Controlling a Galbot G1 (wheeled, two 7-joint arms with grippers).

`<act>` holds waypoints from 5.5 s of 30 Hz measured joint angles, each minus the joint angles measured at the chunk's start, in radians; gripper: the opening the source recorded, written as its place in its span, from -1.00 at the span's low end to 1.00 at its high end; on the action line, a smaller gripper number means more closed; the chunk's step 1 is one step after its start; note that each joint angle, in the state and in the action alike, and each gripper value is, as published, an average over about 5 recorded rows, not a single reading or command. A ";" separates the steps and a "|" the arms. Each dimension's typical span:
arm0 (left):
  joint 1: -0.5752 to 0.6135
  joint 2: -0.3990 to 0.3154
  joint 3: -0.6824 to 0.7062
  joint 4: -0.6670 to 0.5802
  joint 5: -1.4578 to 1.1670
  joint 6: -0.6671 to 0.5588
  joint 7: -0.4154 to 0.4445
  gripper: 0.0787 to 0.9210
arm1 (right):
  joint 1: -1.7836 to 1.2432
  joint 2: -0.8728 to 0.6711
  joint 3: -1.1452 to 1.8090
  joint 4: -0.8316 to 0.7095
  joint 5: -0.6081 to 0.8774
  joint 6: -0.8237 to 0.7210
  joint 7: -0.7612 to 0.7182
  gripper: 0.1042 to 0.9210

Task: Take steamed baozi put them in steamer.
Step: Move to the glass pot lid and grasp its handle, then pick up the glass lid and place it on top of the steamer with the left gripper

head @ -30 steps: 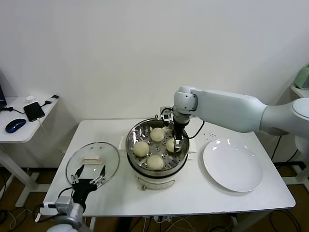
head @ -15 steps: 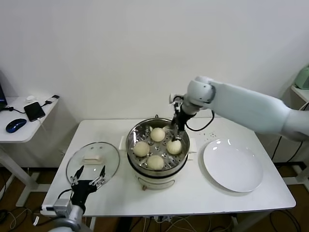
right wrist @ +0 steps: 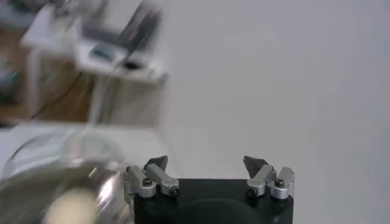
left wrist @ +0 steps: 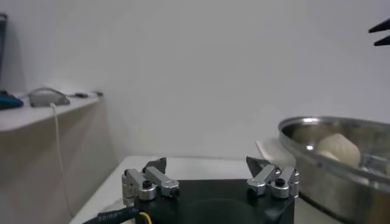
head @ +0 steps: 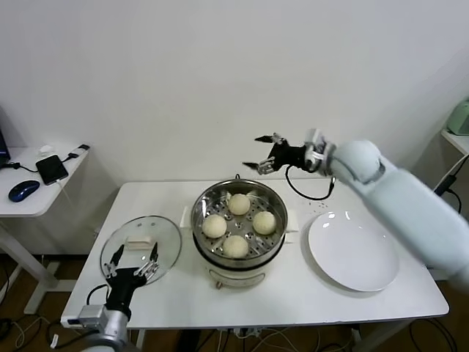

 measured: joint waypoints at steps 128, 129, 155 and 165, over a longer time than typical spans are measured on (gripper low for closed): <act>-0.505 0.318 0.143 0.830 1.306 -0.114 -0.228 -0.79 | -1.088 0.214 0.716 0.170 0.064 0.325 0.586 0.76; -0.501 0.316 0.142 0.821 1.299 -0.103 -0.224 -0.79 | -1.087 0.214 0.715 0.169 0.064 0.325 0.586 0.76; -0.357 0.218 0.171 0.281 1.444 0.395 -0.020 -0.79 | -1.057 0.215 0.694 0.160 0.070 0.332 0.585 0.76; -0.369 0.147 0.244 0.114 1.574 0.489 0.151 -0.79 | -1.051 0.228 0.690 0.153 0.053 0.324 0.588 0.76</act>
